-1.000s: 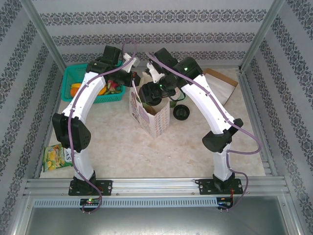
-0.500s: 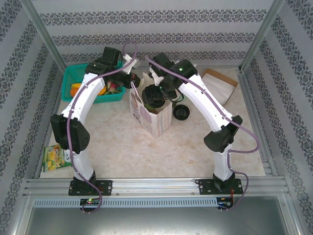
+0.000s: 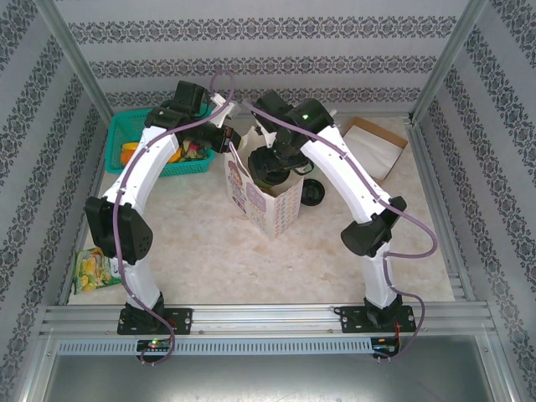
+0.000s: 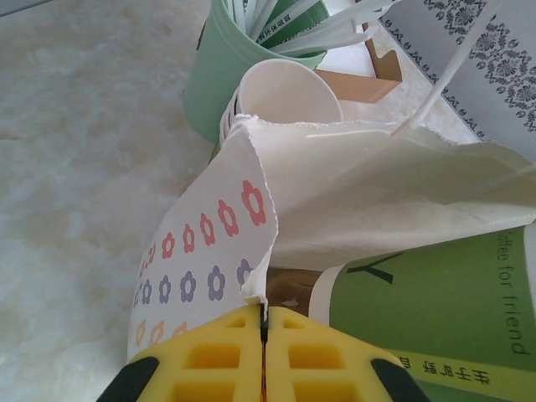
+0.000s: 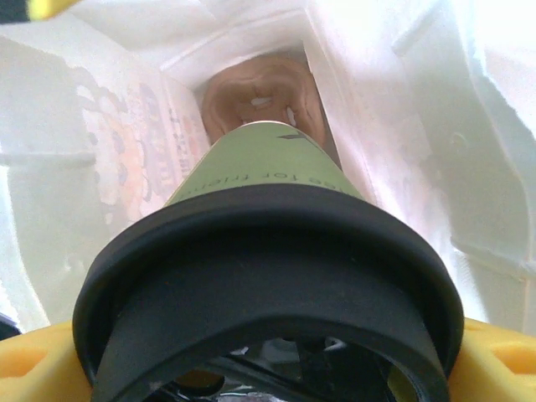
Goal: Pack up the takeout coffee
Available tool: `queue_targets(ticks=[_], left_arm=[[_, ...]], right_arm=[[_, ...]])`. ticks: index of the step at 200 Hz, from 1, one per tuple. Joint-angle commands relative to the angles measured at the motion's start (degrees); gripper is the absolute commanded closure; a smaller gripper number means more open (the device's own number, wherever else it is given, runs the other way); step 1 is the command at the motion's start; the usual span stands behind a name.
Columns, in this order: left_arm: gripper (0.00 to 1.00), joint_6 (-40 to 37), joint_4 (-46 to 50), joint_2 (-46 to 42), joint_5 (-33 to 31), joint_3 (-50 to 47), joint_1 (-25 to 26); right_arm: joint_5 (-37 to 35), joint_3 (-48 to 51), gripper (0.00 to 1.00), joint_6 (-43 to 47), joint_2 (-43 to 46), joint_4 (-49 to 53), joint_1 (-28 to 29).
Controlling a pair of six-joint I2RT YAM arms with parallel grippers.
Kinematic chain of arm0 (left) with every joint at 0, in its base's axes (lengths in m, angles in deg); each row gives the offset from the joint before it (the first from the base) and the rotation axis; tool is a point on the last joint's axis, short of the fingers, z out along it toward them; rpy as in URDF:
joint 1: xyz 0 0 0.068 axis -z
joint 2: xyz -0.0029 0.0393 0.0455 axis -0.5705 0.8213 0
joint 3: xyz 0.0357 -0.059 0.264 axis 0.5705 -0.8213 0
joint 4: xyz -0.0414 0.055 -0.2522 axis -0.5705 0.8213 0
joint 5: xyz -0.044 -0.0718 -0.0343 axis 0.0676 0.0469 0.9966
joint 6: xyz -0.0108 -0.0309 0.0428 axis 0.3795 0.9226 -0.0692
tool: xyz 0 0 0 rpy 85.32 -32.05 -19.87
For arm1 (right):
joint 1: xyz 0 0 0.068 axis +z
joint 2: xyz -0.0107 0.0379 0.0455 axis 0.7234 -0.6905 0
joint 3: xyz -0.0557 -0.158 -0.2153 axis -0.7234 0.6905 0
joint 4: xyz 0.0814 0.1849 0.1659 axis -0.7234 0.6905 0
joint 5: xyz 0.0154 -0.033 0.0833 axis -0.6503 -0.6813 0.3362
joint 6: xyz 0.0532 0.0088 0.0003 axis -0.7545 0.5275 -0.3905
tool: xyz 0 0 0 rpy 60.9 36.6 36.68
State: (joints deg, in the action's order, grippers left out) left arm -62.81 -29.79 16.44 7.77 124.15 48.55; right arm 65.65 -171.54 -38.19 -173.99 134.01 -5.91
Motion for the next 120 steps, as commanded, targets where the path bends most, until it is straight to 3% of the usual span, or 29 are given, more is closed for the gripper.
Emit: queue_targets(ticks=[1,38,72,120], left_arm=[[0.92,-0.2,0.3,-2.4,1.8,-0.4,-0.5],[0.92,1.1,0.1,-2.9,0.9,-0.8,-0.6],[0.99,1.6,-0.4,-4.3,0.1,-2.0,-0.6],[1.00,3.5,-1.1,-5.6,-1.0,-2.6,-0.6]], right_arm=[[-2.2,-1.7,0.36,1.6,-1.5,5.1,0.9],[-2.9,-1.8,0.36,1.0,-2.6,9.8,2.2],[-4.3,-1.7,0.37,-0.6,-2.7,12.8,2.8],[-3.1,4.3,0.38,-1.8,-0.5,12.9,3.1]])
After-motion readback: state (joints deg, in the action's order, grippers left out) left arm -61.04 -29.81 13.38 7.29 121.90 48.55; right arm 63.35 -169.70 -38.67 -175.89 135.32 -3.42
